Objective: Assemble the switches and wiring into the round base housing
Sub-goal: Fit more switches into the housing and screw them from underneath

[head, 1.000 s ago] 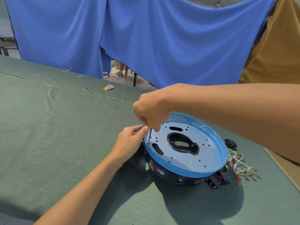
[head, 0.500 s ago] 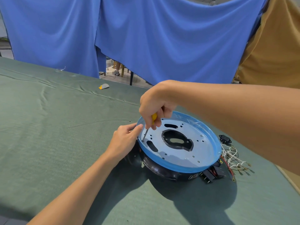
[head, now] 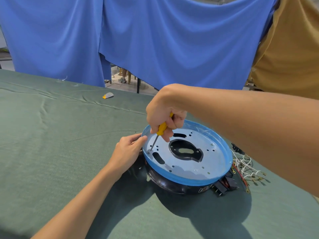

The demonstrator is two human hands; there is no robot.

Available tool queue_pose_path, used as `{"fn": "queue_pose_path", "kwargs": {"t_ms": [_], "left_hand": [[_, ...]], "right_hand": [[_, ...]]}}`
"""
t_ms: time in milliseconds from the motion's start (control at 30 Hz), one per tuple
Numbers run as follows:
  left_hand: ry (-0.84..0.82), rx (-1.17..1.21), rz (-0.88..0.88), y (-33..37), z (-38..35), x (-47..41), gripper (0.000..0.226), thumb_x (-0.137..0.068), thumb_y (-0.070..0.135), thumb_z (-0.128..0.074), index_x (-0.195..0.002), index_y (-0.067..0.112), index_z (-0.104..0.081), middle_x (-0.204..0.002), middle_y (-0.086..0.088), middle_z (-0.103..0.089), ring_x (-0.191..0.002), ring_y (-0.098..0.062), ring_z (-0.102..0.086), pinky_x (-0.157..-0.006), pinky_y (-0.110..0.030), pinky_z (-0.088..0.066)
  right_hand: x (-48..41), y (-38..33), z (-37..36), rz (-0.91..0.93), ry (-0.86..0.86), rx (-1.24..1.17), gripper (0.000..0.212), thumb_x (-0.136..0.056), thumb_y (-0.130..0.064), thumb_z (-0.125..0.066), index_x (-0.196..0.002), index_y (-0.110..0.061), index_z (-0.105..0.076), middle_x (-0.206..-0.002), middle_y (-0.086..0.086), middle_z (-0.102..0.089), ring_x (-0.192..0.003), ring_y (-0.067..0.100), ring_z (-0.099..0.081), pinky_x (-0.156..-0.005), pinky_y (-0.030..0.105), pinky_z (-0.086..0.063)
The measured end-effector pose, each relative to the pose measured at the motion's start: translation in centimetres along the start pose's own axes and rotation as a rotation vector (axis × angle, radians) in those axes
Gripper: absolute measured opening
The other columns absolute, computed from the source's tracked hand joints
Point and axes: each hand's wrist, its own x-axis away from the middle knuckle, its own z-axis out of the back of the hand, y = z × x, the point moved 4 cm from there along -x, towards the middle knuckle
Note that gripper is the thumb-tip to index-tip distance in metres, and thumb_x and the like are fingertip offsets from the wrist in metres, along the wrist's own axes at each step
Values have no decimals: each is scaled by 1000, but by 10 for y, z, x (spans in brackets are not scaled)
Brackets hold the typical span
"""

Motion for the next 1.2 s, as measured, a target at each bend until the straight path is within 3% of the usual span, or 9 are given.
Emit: {"fn": "queue_pose_path", "kwargs": {"t_ms": [167, 233, 333, 467, 633, 767, 867, 1100, 1200], "left_hand": [[-72, -98, 177, 11, -2, -21, 30, -74, 18, -49, -85, 5, -74, -80, -14, -73, -71, -25, -67, -71, -36, -59], [-97, -205, 229, 17, -4, -34, 26, -81, 11, -47, -84, -6, -67, -63, -10, -66, -56, -17, -60, -54, -29, -54], [-140, -317, 313, 25, -11, -54, 20, -86, 15, -53, -78, 1, -65, -54, -1, -64, -44, -14, -59, -42, -20, -45], [-185, -433, 328, 35, -26, -81, 23, -86, 27, -64, -81, 4, -63, -71, -8, -64, -57, -22, -59, -52, -23, -45], [-217, -512, 340, 33, -35, -98, 28, -88, 28, -70, -93, 1, -65, -86, -12, -68, -71, -26, -62, -66, -31, -49], [-164, -523, 354, 26, -22, -103, 23, -89, 21, -70, -80, 1, -63, -68, -9, -63, -58, -23, -59, -53, -25, -44], [-158, -458, 389, 24, -5, -103, 23, -91, 21, -70, -85, -1, -67, -61, -8, -69, -52, -22, -65, -48, -26, -48], [-139, -368, 410, 31, 37, -101, 21, -97, 19, -61, -99, 0, -68, -76, -16, -73, -63, -31, -67, -61, -35, -53], [-101, -379, 444, 23, 53, -89, 20, -96, 16, -61, -93, -3, -66, -68, -16, -71, -59, -31, -65, -59, -35, -50]], "right_hand": [[16, 53, 21, 216, 443, 13, 44, -101, -32, -40, -78, -8, -68, -43, -6, -58, -36, 13, -39, -40, 16, -35], [16, 85, 14, 265, 645, -101, 47, -102, -35, -38, -75, -11, -69, -45, -7, -60, -49, 14, -51, -51, 22, -41], [0, 139, -21, 238, 762, -410, 50, -103, -40, -36, -76, -13, -67, -51, -4, -64, -56, 8, -56, -61, 25, -41], [-23, 187, -75, 108, 905, -744, 45, -101, -44, -36, -78, -15, -61, -64, 2, -66, -61, 12, -56, -61, 31, -42], [-30, 212, -104, -61, 1192, -860, 46, -90, -56, -51, -71, -14, -46, -64, 2, -52, -72, 25, -48, -53, 33, -33], [-31, 235, -110, -32, 1184, -1078, 45, -93, -45, -55, -66, -13, -39, -57, 0, -42, -60, 25, -40, -55, 34, -29], [-35, 249, -115, -15, 1131, -1187, 41, -96, -41, -53, -68, -13, -40, -60, 2, -42, -57, 21, -38, -56, 33, -29], [-50, 237, -125, -18, 1025, -1081, 43, -100, -44, -39, -81, -7, -48, -79, 11, -62, -79, 31, -56, -72, 40, -44], [-54, 232, -126, -6, 1014, -1008, 46, -100, -46, -34, -84, -5, -48, -80, 12, -63, -80, 33, -57, -75, 44, -46]]}}
